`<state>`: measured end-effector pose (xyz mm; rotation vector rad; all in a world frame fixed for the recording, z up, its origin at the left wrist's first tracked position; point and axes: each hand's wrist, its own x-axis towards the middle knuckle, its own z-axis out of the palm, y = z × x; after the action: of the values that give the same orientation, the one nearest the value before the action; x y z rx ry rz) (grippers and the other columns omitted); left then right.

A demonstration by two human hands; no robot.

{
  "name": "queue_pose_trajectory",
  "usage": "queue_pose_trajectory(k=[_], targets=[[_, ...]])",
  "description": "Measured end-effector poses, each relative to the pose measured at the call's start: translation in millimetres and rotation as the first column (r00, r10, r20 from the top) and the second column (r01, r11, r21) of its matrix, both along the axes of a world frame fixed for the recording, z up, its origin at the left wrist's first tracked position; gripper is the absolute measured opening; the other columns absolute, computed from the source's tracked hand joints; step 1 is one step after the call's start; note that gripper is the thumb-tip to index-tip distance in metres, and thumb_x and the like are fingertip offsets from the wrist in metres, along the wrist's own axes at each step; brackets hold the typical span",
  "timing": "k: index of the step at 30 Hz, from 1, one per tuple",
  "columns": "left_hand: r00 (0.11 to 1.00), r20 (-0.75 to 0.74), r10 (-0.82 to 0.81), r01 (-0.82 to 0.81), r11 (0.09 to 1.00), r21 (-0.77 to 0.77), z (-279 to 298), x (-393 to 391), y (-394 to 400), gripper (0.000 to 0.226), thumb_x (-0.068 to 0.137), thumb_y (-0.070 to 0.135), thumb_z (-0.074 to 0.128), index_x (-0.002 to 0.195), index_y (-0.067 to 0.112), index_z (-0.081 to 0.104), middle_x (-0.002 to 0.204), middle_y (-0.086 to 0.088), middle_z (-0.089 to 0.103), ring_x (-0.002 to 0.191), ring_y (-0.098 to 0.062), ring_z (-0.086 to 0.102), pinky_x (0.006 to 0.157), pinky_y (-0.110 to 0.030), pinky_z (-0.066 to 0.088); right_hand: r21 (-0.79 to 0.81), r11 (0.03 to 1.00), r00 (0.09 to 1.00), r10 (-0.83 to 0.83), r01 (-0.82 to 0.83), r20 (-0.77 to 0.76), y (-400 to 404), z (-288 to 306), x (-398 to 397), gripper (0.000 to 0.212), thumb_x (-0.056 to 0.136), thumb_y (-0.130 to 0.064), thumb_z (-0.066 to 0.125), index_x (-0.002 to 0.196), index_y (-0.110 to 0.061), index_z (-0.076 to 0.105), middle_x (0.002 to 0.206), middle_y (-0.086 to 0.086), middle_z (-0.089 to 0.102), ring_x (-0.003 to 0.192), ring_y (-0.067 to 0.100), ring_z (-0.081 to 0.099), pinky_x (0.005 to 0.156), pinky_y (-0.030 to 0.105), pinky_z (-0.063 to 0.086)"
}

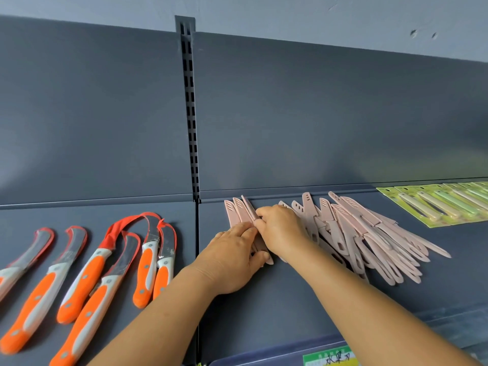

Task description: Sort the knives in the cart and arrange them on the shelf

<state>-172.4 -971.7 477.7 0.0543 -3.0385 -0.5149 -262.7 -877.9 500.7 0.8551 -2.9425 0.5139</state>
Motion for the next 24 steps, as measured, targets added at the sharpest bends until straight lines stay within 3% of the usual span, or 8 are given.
queue_pose_trajectory(k=[3, 9, 11, 13, 15, 17, 21, 24], targets=[[1.000, -0.014, -0.009, 0.009, 1.000, 0.004, 0, 0, 0, 0.056, 0.097, 0.047, 0.038, 0.146, 0.023, 0.029, 0.152, 0.009, 0.025, 0.135, -0.019, 0.034, 0.112, -0.031, 0.025, -0.052, 0.999, 0.999, 0.005, -0.003, 0.044, 4, -2, -1, 0.026, 0.097, -0.026, 0.038, 0.080, -0.014, 0.053, 0.086, 0.006, 0.055, 0.080, 0.025, 0.047, 0.065, 0.028, 0.031], [0.999, -0.047, -0.026, 0.026, 1.000, -0.014, 2, 0, 2, 0.054, 0.098, 0.046, 0.035, 0.147, 0.024, 0.026, 0.152, 0.009, 0.024, 0.134, -0.019, 0.033, 0.112, -0.029, 0.023, -0.049, 0.996, 0.994, 0.073, -0.069, 0.077, 15, -3, 6, 0.029, 0.100, -0.024, 0.032, 0.094, -0.016, 0.058, 0.099, 0.005, 0.062, 0.088, 0.023, 0.052, 0.070, 0.029, 0.039], [0.997, -0.059, -0.041, 0.038, 0.998, -0.051, 4, 1, 5, 0.055, 0.100, 0.045, 0.033, 0.149, 0.025, 0.022, 0.155, 0.007, 0.019, 0.139, -0.018, 0.025, 0.112, -0.028, 0.017, -0.049, 0.998, 0.998, 0.052, -0.050, 0.033, 23, -1, 5, 0.029, 0.100, -0.023, 0.033, 0.109, -0.015, 0.059, 0.116, 0.005, 0.060, 0.108, 0.025, 0.053, 0.085, 0.032, 0.042], [0.997, -0.061, -0.051, 0.047, 0.996, -0.073, 6, 2, 8, 0.055, 0.100, 0.045, 0.031, 0.150, 0.025, 0.020, 0.157, 0.007, 0.015, 0.142, -0.016, 0.018, 0.113, -0.027, 0.013, -0.003, 1.000, 0.999, -0.022, 0.022, -0.034, 34, 2, 2, 0.039, 0.100, -0.025, 0.035, 0.136, -0.018, 0.047, 0.142, 0.002, 0.046, 0.132, 0.024, 0.036, 0.106, 0.033, 0.031], [0.996, -0.060, -0.065, 0.060, 0.994, -0.088, 6, 1, 9, 0.054, 0.100, 0.046, 0.032, 0.149, 0.025, 0.024, 0.156, 0.006, 0.019, 0.142, -0.015, 0.019, 0.113, -0.026, 0.013, 0.101, 0.989, 0.993, -0.105, 0.110, -0.057, 47, 2, -5, 0.048, 0.099, -0.029, 0.038, 0.146, -0.020, 0.033, 0.154, 0.001, 0.026, 0.140, 0.027, 0.021, 0.114, 0.034, 0.019], [0.996, -0.051, -0.076, 0.071, 0.993, -0.090, 6, 1, 9, 0.053, 0.099, 0.047, 0.033, 0.147, 0.024, 0.029, 0.154, 0.008, 0.022, 0.140, -0.013, 0.022, 0.112, -0.023, 0.013, 0.202, 0.964, 0.985, -0.168, 0.174, -0.045, 56, -2, -11, 0.046, 0.097, -0.030, 0.041, 0.141, -0.016, 0.039, 0.157, 0.004, 0.020, 0.140, 0.031, 0.021, 0.115, 0.036, 0.019], [0.996, -0.040, -0.078, 0.074, 0.993, -0.088, 5, -1, 9, 0.055, 0.098, 0.048, 0.036, 0.148, 0.025, 0.028, 0.154, 0.010, 0.021, 0.139, -0.013, 0.025, 0.112, -0.022, 0.014, 0.179, 0.962, 0.978, -0.208, 0.206, -0.004, 59, -3, -11, 0.027, 0.095, -0.023, 0.045, 0.117, -0.011, 0.056, 0.141, 0.009, 0.041, 0.128, 0.032, 0.038, 0.105, 0.034, 0.032], [0.997, -0.030, -0.069, 0.067, 0.995, -0.073, 3, -2, 8, 0.056, 0.098, 0.048, 0.037, 0.147, 0.025, 0.028, 0.154, 0.011, 0.022, 0.138, -0.015, 0.028, 0.113, -0.023, 0.017, 0.173, 0.961, 0.976, -0.217, 0.218, -0.021, 58, -3, -13, 0.035, 0.091, -0.013, 0.046, 0.125, -0.014, 0.053, 0.137, 0.009, 0.047, 0.131, 0.031, 0.037, 0.105, 0.034, 0.033]])
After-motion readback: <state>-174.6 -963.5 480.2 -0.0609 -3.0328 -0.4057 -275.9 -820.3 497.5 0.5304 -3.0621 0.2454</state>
